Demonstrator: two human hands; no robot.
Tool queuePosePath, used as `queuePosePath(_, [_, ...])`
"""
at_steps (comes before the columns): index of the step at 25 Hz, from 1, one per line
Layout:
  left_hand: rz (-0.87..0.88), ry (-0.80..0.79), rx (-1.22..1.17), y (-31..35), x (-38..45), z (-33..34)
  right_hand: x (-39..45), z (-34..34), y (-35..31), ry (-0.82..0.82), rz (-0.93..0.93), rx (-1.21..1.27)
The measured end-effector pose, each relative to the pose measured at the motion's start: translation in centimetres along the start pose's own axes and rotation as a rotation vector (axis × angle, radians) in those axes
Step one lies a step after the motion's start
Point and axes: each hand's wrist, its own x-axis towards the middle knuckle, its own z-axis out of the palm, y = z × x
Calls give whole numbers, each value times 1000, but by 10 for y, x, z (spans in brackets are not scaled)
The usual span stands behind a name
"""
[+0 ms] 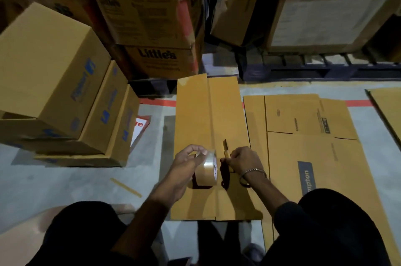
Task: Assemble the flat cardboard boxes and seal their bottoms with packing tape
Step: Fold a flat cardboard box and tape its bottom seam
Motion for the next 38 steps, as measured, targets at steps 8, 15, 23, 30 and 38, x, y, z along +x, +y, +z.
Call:
queuePosePath(8, [22, -1, 50, -7, 15, 17, 14, -15, -7, 35, -65, -156])
queuePosePath(15, [-24, 46, -57, -1, 25, 25, 21, -26, -8, 10, -73, -199])
queuePosePath(23, [7, 79, -102, 3, 22, 27, -4, -44, -47, -446, -181, 403])
queuePosePath(30, [-12, 68, -64, 6, 20, 31, 1, -33, -45, -280, -141, 557])
queuePosePath(38, [-49, -30, -62, 5, 14, 40, 24, -21, -40, -108, -250, 482])
